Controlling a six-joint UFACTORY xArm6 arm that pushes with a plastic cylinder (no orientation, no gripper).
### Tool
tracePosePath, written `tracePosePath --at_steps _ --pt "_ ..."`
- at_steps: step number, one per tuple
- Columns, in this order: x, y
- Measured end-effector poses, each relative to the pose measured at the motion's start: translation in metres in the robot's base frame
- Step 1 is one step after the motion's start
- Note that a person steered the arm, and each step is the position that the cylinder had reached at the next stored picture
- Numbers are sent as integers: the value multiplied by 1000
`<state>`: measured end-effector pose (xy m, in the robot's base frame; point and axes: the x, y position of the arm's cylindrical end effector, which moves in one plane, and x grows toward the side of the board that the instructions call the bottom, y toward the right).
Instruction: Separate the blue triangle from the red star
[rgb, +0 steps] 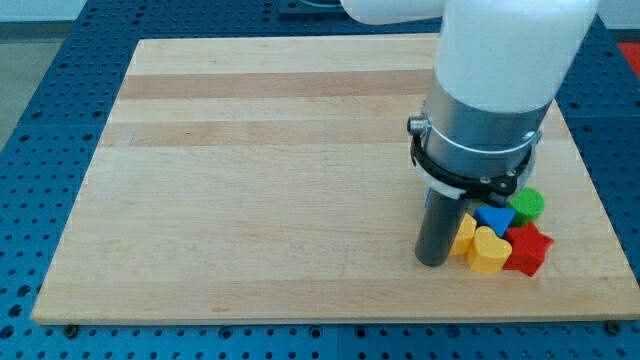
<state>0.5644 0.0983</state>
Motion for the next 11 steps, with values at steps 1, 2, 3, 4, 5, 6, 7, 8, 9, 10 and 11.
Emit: tracePosePath --at_steps 1,2,3,4,5,6,7,8,9,10,11 --pt "0 0" --pt "0 -14" --pt "-17 -80" --pt "-69 -135" --pt "-137 -144" --pt "-205 -98" --pt "-253 5" --pt "-248 109" --pt "-201 167" --pt "-125 185" --pt "-65 164"
